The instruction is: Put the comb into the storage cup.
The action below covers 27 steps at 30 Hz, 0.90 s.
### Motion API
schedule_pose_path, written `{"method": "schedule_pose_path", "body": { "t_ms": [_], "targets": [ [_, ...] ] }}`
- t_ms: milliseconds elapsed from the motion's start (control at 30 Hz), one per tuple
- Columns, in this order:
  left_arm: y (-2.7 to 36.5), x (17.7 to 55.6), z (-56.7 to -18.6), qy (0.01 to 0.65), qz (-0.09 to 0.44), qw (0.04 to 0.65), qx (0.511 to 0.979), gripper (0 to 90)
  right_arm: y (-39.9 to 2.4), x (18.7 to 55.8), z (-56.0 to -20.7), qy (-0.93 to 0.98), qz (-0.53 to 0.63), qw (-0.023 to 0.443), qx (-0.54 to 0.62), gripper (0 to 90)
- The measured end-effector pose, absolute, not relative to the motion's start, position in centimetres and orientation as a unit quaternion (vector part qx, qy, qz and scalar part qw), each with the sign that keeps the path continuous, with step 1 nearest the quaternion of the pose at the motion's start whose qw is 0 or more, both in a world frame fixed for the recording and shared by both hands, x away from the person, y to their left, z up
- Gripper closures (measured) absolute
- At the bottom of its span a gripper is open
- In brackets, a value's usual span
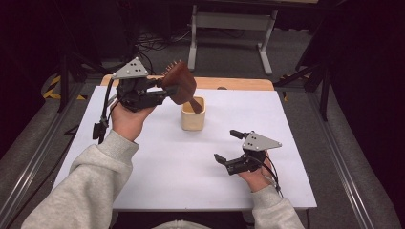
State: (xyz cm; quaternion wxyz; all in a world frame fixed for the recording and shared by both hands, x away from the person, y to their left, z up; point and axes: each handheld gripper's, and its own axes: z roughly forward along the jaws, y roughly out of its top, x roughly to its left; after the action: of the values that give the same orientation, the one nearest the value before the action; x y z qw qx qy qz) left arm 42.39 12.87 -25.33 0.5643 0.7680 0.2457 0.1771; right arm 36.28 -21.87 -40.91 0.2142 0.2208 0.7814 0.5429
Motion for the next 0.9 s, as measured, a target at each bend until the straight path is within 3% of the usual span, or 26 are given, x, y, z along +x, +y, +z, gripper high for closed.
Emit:
{"method": "schedule_pose_path", "body": {
  "t_ms": [900],
  "targets": [
    [12.4,45.0,-26.4,0.289,0.196,0.559,0.752,61.5,-22.0,36.5,-41.0,0.782,0.544,0.208,0.224,1.4]
  ]
}}
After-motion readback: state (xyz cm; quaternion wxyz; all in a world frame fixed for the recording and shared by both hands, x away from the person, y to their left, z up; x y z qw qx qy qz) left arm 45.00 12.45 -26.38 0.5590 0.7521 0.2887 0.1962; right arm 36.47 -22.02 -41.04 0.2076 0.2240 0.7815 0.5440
